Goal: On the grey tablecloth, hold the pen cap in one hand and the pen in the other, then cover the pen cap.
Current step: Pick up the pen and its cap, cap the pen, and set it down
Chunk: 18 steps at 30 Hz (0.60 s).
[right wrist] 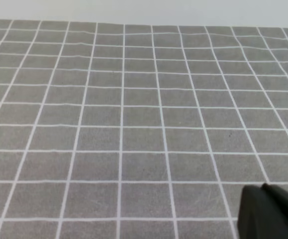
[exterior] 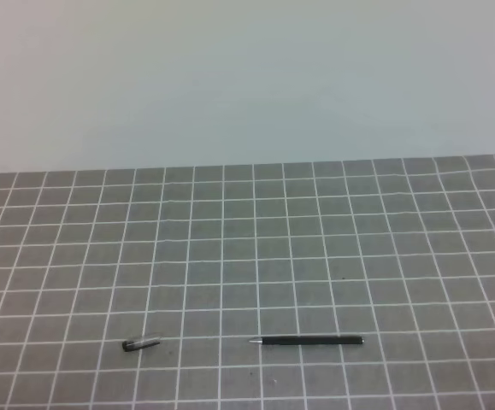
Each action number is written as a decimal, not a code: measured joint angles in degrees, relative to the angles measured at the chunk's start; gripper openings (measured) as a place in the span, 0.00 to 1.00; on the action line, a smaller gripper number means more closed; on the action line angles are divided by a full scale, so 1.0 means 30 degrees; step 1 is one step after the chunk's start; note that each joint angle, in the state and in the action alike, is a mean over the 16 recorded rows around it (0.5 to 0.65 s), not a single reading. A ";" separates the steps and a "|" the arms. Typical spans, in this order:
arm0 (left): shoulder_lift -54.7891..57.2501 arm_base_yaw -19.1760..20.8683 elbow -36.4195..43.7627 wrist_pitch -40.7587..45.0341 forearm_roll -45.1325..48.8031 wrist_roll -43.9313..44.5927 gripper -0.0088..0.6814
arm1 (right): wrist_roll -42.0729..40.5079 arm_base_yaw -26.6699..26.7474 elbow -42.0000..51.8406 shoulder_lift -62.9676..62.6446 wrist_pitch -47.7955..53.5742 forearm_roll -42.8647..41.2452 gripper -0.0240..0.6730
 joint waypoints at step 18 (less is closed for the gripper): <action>0.0000 0.0000 0.0000 -0.2924 0.0000 0.0000 0.01 | 0.0000 0.0000 0.0047 0.0010 -0.1274 -0.0380 0.04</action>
